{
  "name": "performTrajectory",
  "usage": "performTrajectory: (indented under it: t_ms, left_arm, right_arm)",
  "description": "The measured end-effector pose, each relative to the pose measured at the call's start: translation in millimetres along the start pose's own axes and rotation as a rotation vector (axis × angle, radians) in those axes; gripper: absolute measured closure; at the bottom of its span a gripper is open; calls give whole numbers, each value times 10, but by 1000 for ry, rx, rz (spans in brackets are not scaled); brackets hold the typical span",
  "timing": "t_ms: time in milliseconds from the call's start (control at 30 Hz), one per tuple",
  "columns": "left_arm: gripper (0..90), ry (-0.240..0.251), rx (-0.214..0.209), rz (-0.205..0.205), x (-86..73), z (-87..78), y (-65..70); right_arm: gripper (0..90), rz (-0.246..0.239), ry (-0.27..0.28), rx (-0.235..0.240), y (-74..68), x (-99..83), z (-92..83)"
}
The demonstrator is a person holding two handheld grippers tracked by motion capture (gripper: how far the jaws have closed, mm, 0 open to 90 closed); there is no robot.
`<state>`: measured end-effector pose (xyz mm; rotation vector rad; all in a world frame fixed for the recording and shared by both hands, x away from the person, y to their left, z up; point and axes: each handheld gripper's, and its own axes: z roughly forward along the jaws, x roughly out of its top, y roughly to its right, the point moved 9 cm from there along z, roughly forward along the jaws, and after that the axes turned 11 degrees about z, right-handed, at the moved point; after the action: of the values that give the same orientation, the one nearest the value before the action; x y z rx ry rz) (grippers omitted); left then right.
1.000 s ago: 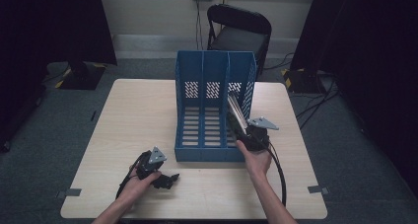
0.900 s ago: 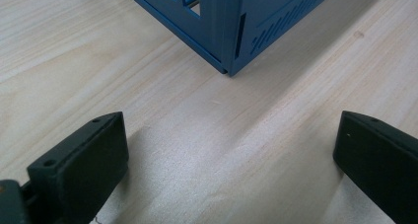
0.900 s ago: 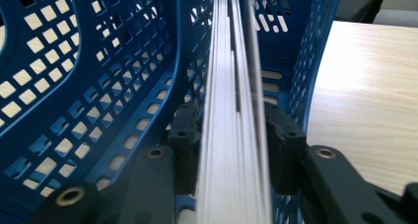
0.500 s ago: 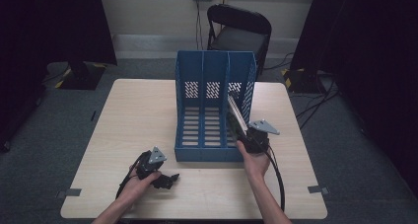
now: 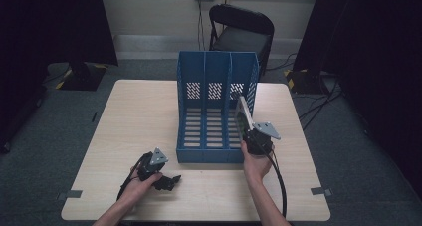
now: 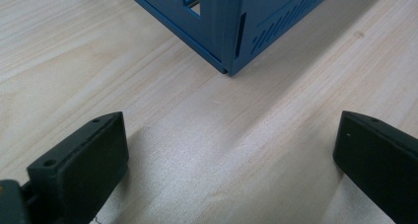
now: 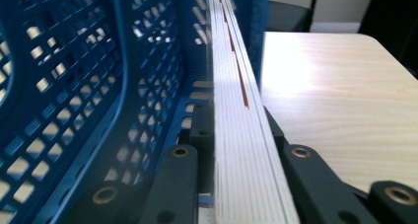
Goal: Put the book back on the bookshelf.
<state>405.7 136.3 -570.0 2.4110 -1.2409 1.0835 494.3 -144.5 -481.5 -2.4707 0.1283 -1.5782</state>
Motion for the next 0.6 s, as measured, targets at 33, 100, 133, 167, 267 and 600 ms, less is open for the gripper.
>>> performTrajectory:
  t_ms: [33, 100, 133, 167, 267, 600]
  left_arm:
    - [0, 0, 0, 0, 0, 0, 0]
    - [0, 0, 0, 1, -1, -1, -1]
    - [0, 0, 0, 1, 0, 0, -1]
    - [0, 0, 0, 1, -1, -1, -2]
    - [0, 0, 0, 1, -1, -1, -1]
    - [0, -1, 0, 1, -1, -1, -2]
  right_arm:
    - [760, 5, 9, -17, 5, 2, -5]
    - [759, -1, 32, -55, 8, 2, -16]
    - [759, -7, 36, -66, 8, -2, -20]
    - [758, -4, 38, -77, 9, -9, -22]
    - [755, -1, 37, -82, 8, -9, -22]
    - [680, 1, -40, 19, 24, 114, 42]
